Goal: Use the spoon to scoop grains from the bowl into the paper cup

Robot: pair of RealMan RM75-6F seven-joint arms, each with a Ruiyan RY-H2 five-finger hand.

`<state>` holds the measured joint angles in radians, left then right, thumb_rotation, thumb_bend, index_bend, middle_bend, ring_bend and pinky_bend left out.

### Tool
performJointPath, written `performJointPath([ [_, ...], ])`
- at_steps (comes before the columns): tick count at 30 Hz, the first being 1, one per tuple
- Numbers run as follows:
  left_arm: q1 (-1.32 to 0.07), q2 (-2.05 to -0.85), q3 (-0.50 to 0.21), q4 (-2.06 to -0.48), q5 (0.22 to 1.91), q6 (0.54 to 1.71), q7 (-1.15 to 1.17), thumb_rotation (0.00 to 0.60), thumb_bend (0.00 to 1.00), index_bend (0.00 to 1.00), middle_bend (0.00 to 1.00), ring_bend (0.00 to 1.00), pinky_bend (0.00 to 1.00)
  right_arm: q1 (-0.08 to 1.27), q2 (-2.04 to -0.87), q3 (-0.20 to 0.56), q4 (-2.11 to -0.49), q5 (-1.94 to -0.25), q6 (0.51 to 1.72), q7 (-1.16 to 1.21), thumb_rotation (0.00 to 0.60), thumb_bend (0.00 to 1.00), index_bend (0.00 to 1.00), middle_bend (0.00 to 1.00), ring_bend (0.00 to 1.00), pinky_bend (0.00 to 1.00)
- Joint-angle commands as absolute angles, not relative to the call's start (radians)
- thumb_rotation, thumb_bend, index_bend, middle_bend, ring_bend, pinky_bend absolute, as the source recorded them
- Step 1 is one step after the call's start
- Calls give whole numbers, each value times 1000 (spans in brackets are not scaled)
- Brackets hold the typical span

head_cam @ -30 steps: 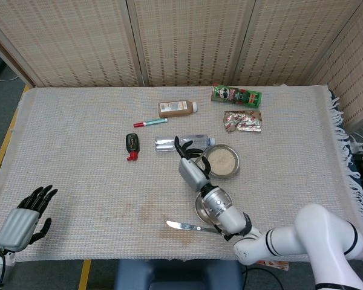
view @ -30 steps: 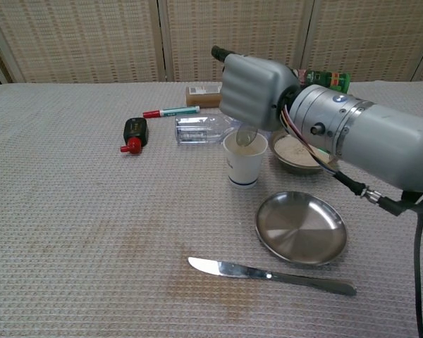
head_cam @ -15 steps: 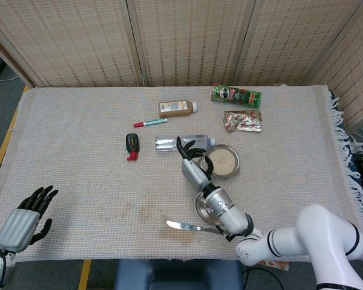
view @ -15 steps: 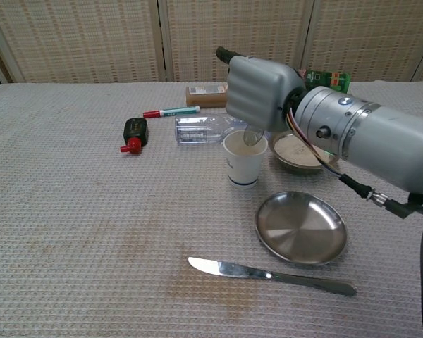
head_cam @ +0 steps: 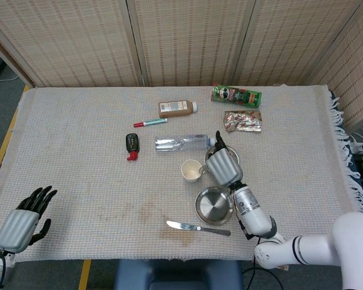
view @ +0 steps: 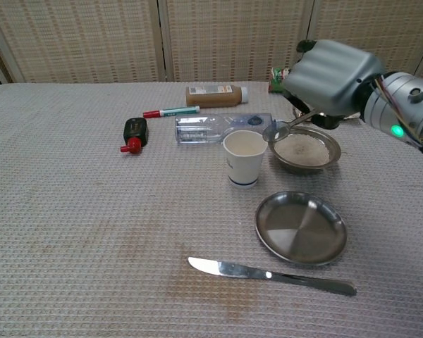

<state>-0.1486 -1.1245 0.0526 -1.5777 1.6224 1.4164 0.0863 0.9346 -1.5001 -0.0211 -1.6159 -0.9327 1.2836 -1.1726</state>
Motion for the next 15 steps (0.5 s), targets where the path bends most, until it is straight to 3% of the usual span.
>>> performJointPath([
  [1,-149,-1129,52,-1580,1620,1415,97,600,509,0,0,0,212,800,-1406,-71,-1640,-1091,1248,-868,600,349,634,554,295,89],
  [7,-149,-1136,51,-1585,1615,1408,114,600,510,0,0,0,212,743,-1410,-100,-1594,-1149,1175,-677,600,349,641,554,295,88],
  [15,-151,-1133,50,-1584,1617,1407,107,600,511,0,0,0,212,730,-1415,-95,-1587,-1154,1097,-663,600,349,643,554,296,89],
])
